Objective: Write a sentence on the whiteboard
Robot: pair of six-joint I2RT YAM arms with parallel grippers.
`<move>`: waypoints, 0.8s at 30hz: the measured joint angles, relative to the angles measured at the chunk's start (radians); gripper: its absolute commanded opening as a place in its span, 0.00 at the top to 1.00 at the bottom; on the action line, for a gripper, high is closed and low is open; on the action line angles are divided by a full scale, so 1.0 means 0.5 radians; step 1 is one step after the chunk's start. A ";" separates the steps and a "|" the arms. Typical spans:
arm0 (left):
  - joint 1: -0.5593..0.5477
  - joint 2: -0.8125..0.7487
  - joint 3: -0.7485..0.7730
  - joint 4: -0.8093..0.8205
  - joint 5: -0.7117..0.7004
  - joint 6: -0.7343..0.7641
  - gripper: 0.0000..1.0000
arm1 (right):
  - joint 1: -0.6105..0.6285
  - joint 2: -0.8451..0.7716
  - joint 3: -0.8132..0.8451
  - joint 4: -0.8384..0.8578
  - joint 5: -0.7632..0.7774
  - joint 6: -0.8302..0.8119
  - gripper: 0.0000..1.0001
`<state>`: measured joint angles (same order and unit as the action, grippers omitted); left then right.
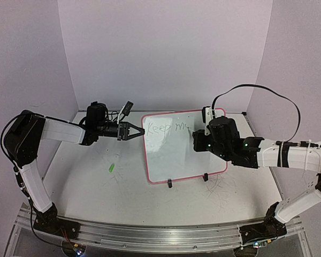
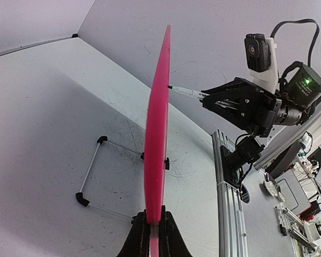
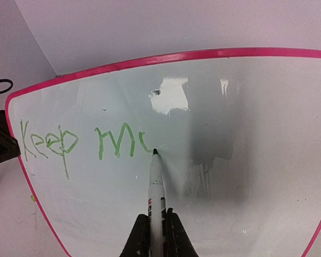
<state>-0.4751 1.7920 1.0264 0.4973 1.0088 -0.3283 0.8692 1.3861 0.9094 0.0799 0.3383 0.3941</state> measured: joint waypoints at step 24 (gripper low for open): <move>0.000 0.000 0.001 -0.015 0.001 0.014 1.00 | -0.010 0.076 0.116 0.002 0.012 -0.060 1.00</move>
<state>-0.4751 1.7920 1.0268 0.4896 1.0092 -0.3210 0.8642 1.4242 0.9672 0.0811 0.3446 0.3641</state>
